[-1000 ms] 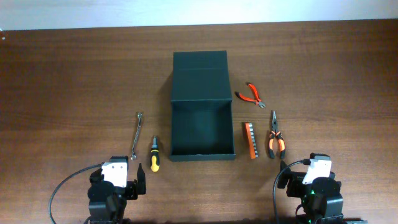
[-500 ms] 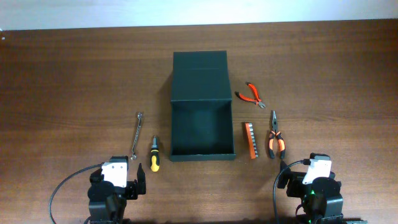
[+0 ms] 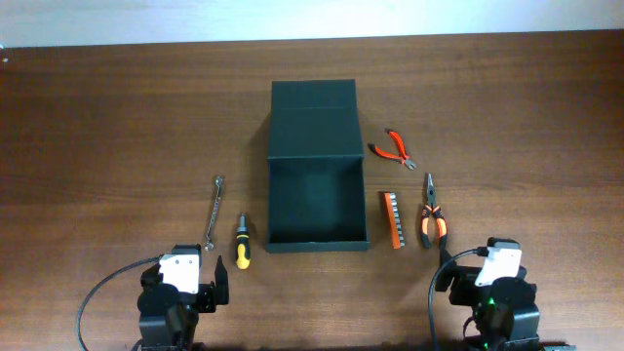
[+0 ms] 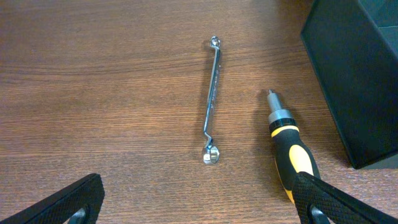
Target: Pack container
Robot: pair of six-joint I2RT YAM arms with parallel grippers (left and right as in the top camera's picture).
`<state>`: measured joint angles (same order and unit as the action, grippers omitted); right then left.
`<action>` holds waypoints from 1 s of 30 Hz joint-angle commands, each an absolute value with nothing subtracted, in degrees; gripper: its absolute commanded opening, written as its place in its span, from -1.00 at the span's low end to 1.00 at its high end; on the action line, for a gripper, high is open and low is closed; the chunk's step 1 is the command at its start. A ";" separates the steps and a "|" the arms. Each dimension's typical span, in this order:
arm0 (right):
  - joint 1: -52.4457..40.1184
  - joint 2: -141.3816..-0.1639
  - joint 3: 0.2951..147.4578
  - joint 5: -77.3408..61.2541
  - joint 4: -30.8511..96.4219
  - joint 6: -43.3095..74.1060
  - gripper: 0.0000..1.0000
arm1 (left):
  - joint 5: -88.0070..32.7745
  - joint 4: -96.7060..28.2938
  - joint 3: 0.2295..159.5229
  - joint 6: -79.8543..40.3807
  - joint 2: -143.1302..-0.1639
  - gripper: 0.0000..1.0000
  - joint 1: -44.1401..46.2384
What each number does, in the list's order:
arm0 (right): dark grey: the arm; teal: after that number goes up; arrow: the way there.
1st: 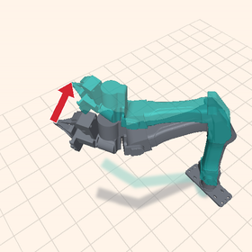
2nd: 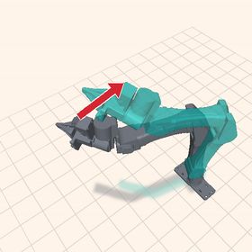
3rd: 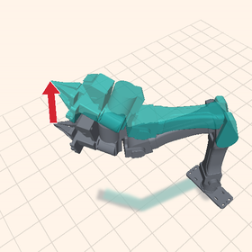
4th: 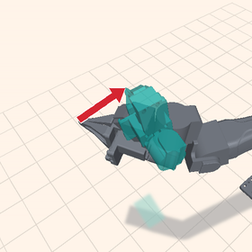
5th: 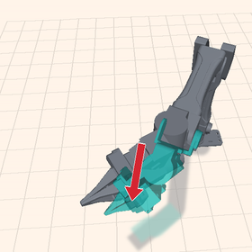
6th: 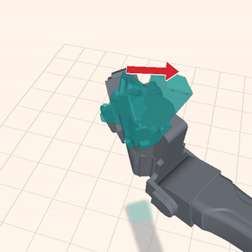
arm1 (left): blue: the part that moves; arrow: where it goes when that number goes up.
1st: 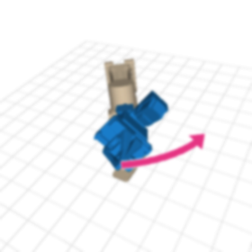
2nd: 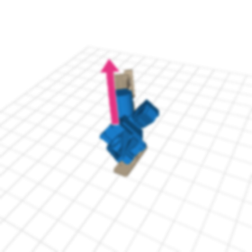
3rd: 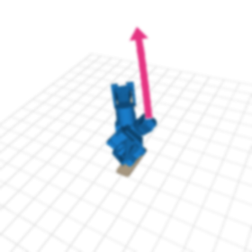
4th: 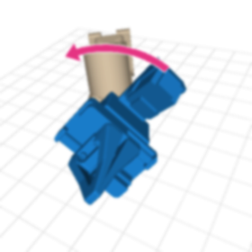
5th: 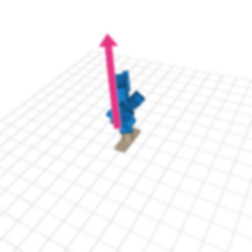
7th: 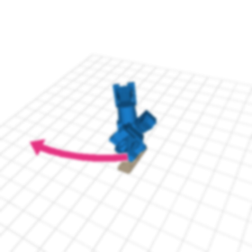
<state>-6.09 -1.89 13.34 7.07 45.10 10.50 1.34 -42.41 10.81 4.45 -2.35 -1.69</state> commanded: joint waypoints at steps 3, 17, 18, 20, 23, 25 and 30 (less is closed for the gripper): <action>-5.58 -11.97 21.26 6.87 43.66 10.59 0.98 | 1.28 -42.24 10.44 3.73 -1.89 0.99 -2.04; -5.58 -62.26 58.33 6.92 55.79 10.61 0.98 | 1.28 -42.26 10.44 3.73 -1.89 0.98 -2.04; -5.58 -64.99 60.42 6.92 57.06 10.61 0.98 | 1.28 -42.24 10.44 3.73 -1.89 0.99 -2.04; -5.58 -71.79 65.34 6.83 60.49 10.66 0.98 | 1.28 -42.24 10.44 3.75 -1.89 0.99 -2.04; -5.58 -79.90 69.95 6.68 64.69 10.76 0.97 | 1.28 -42.24 10.44 3.73 -1.89 0.98 -2.04; -5.58 -83.61 70.46 6.70 65.01 10.74 0.98 | 1.28 -42.24 10.44 3.73 -1.91 0.99 -2.04; -5.58 -91.77 70.46 6.72 63.09 7.86 0.98 | 1.28 -42.24 10.44 3.73 -1.91 0.99 -2.04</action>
